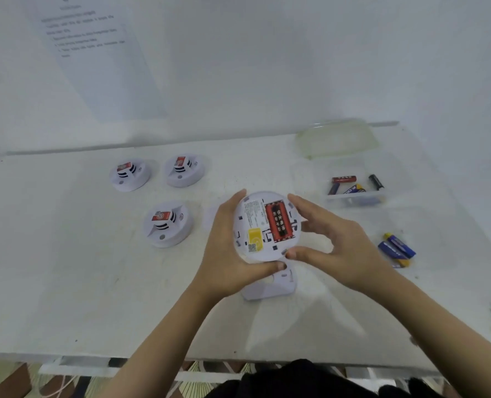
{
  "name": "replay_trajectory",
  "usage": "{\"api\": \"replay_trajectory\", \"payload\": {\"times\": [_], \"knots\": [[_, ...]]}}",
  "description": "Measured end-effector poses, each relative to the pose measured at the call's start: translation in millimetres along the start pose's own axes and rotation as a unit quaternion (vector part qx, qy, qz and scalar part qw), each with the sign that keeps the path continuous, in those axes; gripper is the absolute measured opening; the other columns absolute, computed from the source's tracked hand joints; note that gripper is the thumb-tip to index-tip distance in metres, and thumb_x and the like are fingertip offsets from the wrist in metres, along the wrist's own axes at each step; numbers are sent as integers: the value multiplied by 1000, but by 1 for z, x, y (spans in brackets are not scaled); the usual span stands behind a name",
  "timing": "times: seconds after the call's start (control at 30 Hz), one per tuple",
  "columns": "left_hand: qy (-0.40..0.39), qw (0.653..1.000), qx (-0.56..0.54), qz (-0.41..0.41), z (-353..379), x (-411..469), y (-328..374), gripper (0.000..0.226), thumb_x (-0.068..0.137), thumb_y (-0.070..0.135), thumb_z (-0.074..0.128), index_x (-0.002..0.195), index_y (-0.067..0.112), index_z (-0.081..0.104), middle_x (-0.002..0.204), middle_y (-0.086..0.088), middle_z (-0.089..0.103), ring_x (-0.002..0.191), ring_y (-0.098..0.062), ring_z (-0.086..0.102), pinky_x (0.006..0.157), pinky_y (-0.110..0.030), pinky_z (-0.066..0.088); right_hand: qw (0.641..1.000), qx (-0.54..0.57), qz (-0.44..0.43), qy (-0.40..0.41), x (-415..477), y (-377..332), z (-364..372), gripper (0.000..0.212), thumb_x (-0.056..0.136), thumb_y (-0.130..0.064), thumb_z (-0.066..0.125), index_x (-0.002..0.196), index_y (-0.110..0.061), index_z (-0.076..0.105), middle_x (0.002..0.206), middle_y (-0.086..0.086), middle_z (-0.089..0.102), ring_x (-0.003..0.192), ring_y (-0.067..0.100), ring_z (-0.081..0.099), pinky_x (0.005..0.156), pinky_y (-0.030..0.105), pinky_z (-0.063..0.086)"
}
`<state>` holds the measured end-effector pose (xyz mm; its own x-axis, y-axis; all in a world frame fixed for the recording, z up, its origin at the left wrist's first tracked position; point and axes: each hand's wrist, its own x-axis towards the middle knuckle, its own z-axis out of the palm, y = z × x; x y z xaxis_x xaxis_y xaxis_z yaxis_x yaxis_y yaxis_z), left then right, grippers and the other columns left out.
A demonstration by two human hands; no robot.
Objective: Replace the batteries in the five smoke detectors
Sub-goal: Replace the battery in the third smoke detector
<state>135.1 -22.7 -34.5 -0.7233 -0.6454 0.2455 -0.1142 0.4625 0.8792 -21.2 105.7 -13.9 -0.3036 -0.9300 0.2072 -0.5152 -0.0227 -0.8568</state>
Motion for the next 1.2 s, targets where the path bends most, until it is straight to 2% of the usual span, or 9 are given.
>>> {"api": "replay_trajectory", "payload": {"times": [0.23,0.33,0.5,0.63,0.73,0.87,0.97,1.1,1.2], "knots": [[-26,995,70,70,30,23,12,98,49,45,86,132,33,35,124,25,44,116,11,44,93,0,33,998,-66,1,5,-13,6,-37,65,81,-40,65,137,-47,32,111,-48,48,103,-24,49,84,-3,35],[-34,992,84,84,45,32,17,94,51,49,83,132,33,38,124,17,49,117,-2,48,96,-10,39,991,-135,-10,8,-17,12,-51,61,81,-51,51,138,-44,31,121,-40,43,105,-27,43,85,-4,32],[-39,994,60,81,68,40,21,101,51,46,84,137,27,35,133,7,47,124,-14,48,100,-38,47,971,-235,-38,35,-22,29,-71,52,92,-47,49,141,-32,37,132,-22,43,116,-7,44,83,1,36],[-38,992,63,101,83,45,28,93,52,47,81,130,43,31,129,10,48,122,-12,49,99,-37,47,961,-263,-62,53,-25,38,-85,50,89,-42,41,134,-22,52,126,-8,60,108,4,57,82,9,44],[-46,991,66,108,92,48,28,96,54,42,85,131,51,28,130,14,46,124,-14,48,100,-40,47,968,-237,-54,54,-24,40,-95,43,90,-36,47,128,-19,58,113,-9,67,106,-1,54,83,7,42],[-63,987,87,123,103,49,28,95,54,42,83,132,47,29,129,32,37,124,-4,43,104,-28,42,979,-195,-21,52,-21,43,-103,30,91,-24,51,119,-17,63,93,-16,65,87,-15,55,75,5,43],[-70,985,90,128,109,49,28,93,55,46,79,135,39,31,128,38,34,123,3,40,102,-13,34,978,-199,-11,54,-20,45,-106,16,92,-17,56,106,-17,65,88,-7,70,80,-8,61,68,13,48],[-84,984,93,127,113,50,27,95,56,46,78,137,26,35,131,26,39,123,2,40,101,-8,31,976,-209,16,50,-18,47,-109,14,88,-21,61,101,-18,63,90,-3,71,78,4,63,72,32,53],[-95,981,111,130,114,51,28,96,56,47,78,139,20,36,131,12,44,123,0,40,101,-7,30,978,-205,29,35,-18,47,-110,18,84,-25,65,101,-21,61,95,-2,71,84,11,66,74,35,53]]}}
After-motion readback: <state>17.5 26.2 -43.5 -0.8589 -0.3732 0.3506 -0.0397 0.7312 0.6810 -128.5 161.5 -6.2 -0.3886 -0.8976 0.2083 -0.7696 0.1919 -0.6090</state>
